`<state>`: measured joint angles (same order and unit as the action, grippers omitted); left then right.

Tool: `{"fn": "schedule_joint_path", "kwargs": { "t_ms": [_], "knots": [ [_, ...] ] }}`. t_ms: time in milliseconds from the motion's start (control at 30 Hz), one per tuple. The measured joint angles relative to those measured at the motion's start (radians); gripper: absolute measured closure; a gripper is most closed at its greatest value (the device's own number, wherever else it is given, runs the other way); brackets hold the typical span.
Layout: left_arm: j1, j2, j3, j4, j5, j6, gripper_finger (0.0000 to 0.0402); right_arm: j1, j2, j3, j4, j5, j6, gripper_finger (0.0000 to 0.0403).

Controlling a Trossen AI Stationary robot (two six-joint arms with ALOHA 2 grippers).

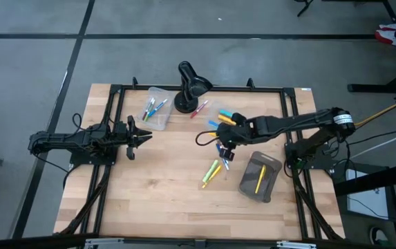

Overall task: Pick & Place Markers
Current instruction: Put the yellow highlighter pen into the right transparent bin

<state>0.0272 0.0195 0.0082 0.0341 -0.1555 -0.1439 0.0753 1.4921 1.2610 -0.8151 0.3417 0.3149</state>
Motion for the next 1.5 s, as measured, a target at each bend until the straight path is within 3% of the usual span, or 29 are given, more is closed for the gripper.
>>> {"fn": "schedule_joint_path", "kwargs": {
  "t_ms": [267, 433, 833, 1000, 1167, 1500],
  "knots": [
    [0.0, 0.0, 0.0, 0.0, 0.0, 0.0, 0.0329, 0.0, 0.0, -0.005, -0.099, 0.161, 0.049, 0.0342],
    [0.0, 0.0, 0.0, 0.0, 0.0, 0.0, 0.0329, -0.008, 0.0, -0.005, -0.199, 0.163, 0.082, 0.0342],
    [0.0, 0.0, 0.0, 0.0, 0.0, 0.0, 0.0329, -0.096, 0.0, -0.005, -0.228, 0.101, -0.048, 0.0342],
    [0.0, 0.0, 0.0, 0.0, 0.0, 0.0, 0.0329, -0.103, -0.007, -0.005, -0.226, 0.139, -0.068, 0.0342],
    [0.0, 0.0, 0.0, 0.0, 0.0, 0.0, 0.0329, -0.103, -0.092, -0.102, -0.143, 0.134, -0.074, 0.0343],
    [0.0, 0.0, 0.0, 0.0, 0.0, 0.0, 0.0329, -0.108, -0.388, -0.39, 0.218, 0.09, -0.061, 0.0343]
  ]
}}
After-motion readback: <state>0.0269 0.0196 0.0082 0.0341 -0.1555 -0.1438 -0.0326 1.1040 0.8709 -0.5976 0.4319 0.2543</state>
